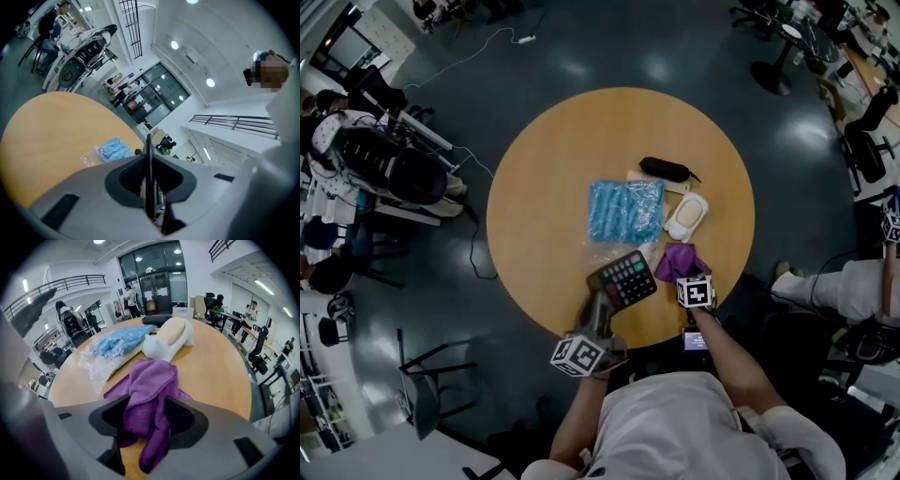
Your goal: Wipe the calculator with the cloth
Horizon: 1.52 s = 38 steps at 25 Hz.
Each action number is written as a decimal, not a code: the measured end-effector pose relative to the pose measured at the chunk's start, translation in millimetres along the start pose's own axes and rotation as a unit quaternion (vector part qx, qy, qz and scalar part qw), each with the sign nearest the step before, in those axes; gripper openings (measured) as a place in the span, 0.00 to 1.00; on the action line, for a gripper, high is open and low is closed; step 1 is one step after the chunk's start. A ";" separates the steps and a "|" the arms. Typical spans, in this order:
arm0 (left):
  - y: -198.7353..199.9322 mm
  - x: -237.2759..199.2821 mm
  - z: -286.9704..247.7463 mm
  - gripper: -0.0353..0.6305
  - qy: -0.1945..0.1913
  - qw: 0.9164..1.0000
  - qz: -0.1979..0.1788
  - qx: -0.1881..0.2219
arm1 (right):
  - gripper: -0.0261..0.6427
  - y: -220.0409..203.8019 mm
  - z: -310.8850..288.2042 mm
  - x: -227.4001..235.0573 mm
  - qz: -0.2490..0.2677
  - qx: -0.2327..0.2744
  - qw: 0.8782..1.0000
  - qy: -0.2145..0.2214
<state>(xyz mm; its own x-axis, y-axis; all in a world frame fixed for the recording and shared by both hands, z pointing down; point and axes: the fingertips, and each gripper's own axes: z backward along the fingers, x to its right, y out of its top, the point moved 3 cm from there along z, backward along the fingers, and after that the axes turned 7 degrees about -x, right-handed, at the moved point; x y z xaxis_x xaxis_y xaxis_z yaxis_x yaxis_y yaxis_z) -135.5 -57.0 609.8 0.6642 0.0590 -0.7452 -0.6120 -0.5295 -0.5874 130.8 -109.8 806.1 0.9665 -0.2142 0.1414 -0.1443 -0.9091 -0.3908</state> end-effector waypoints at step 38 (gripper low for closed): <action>31.5 116.2 30.5 0.13 -0.078 0.994 -0.049 0.064 | 0.16 89.7 297.6 -191.6 0.174 0.294 0.905 0.253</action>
<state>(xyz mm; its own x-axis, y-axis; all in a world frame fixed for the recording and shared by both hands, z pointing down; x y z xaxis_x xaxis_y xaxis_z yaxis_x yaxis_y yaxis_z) -90.7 -41.0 495.1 0.6552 0.2411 -0.7160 -0.6034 -0.4032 -0.6880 -4.2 -43.9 473.3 0.6416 -0.7229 0.2565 -0.1403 -0.4393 -0.8873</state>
